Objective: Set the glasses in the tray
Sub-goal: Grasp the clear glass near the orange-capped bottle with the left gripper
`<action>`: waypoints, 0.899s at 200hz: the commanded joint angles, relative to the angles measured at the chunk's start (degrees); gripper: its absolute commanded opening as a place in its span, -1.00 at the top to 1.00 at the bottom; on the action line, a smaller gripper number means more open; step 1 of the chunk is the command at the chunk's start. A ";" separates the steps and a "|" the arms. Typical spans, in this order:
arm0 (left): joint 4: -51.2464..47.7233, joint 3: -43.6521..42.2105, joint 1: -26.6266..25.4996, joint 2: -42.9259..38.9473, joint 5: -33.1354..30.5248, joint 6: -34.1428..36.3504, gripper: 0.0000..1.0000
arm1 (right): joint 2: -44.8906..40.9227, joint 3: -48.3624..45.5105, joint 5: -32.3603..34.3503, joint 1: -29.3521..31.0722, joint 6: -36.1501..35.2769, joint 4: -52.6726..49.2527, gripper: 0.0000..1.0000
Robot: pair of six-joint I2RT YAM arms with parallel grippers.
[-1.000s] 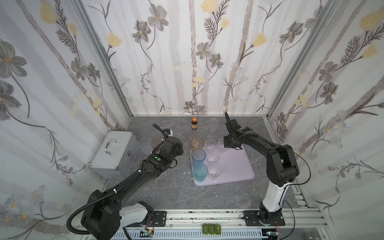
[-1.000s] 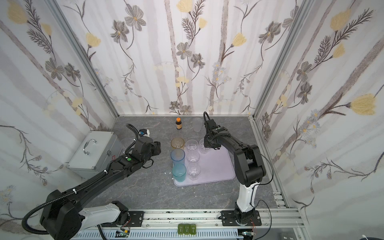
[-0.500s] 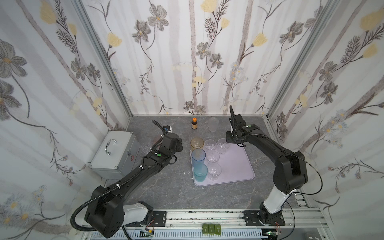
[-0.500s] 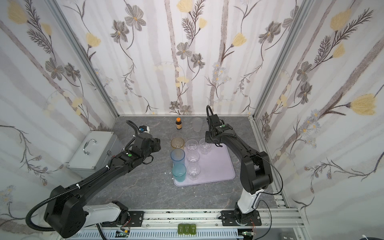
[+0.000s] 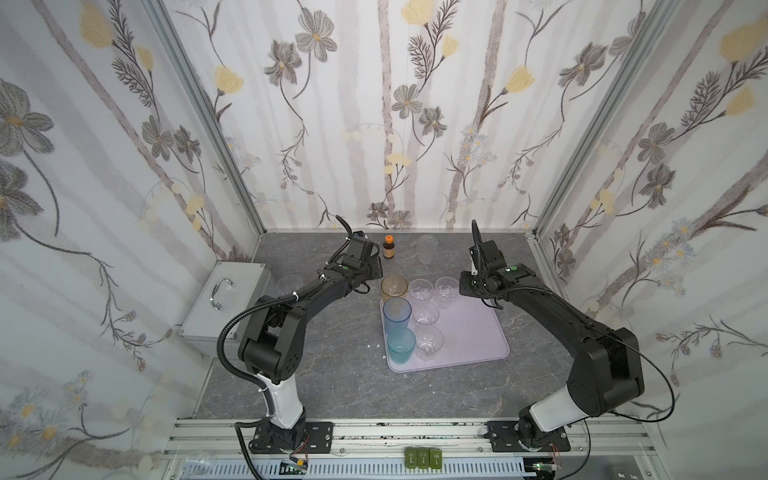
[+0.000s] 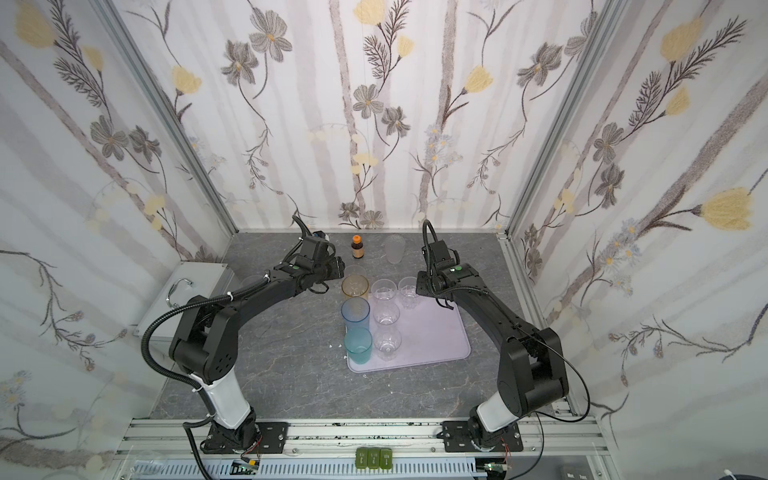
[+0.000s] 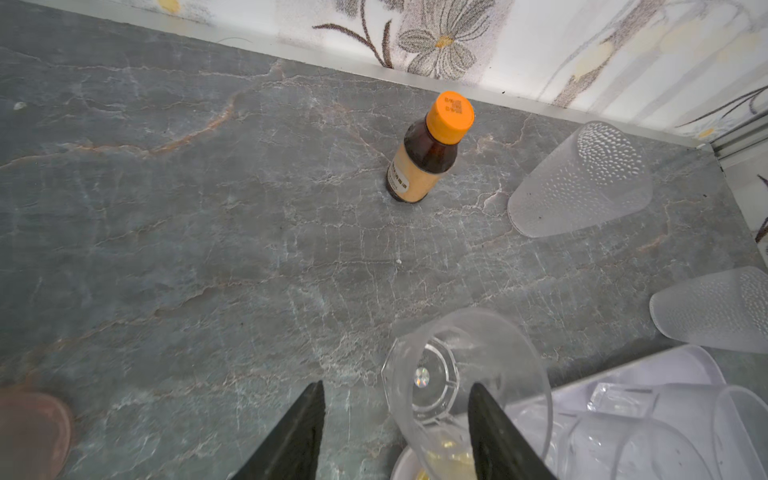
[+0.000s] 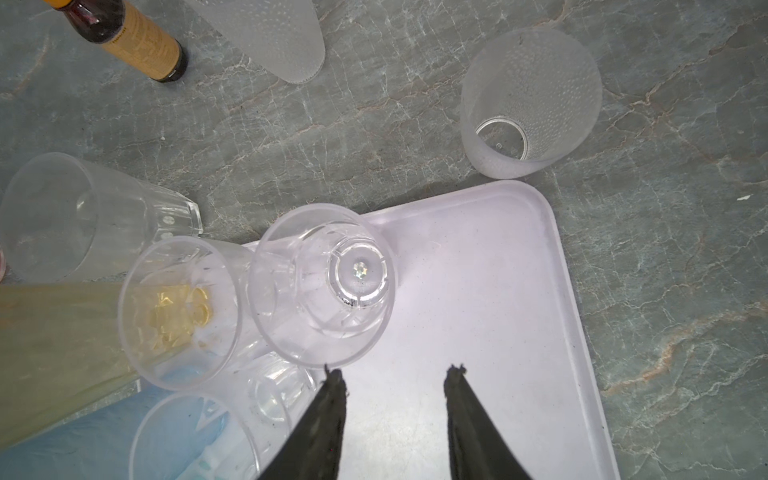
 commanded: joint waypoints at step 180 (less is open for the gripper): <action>-0.91 2.94 3.15 5.53 0.56 4.64 0.92 | 2.28 1.36 0.17 2.45 2.02 3.03 0.19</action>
